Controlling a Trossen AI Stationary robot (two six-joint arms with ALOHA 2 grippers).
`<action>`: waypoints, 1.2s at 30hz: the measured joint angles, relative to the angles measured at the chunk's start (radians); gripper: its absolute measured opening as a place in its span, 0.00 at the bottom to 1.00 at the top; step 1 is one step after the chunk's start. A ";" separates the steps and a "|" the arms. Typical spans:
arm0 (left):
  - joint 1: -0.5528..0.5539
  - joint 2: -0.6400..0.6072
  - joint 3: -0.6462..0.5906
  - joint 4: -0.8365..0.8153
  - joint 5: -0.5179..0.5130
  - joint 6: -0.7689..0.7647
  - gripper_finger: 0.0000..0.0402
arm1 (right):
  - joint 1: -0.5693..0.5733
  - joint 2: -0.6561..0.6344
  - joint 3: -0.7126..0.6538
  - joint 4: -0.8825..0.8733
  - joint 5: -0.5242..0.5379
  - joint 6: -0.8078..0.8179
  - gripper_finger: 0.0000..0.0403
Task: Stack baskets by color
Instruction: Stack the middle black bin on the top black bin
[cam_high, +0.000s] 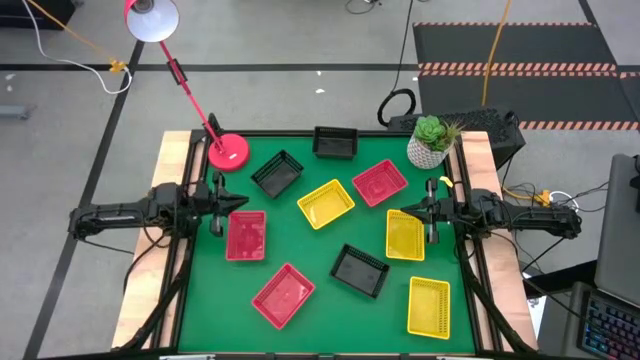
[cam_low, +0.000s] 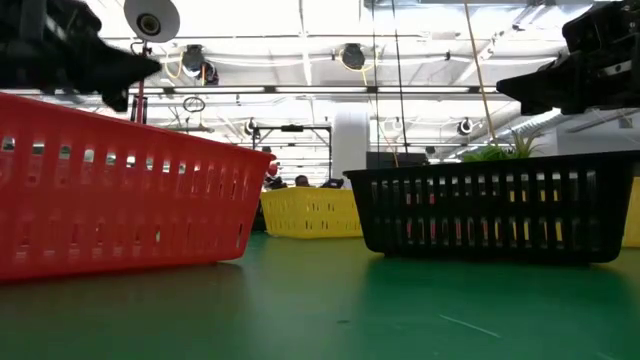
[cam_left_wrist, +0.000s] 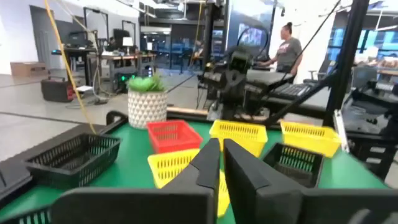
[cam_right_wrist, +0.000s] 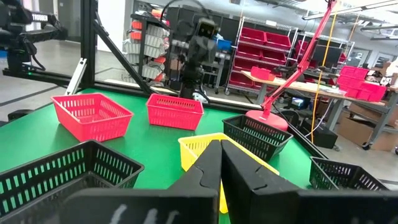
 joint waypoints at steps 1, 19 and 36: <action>-0.002 0.022 0.029 -0.009 -0.002 0.000 0.02 | 0.000 0.000 0.000 0.000 0.000 0.000 0.00; -0.004 0.521 0.790 -0.315 -0.076 0.031 0.01 | 0.000 0.000 0.000 0.000 0.000 0.000 0.00; -0.004 0.881 1.438 -0.603 -0.099 0.084 0.01 | 0.000 0.000 0.000 0.000 0.000 0.000 0.00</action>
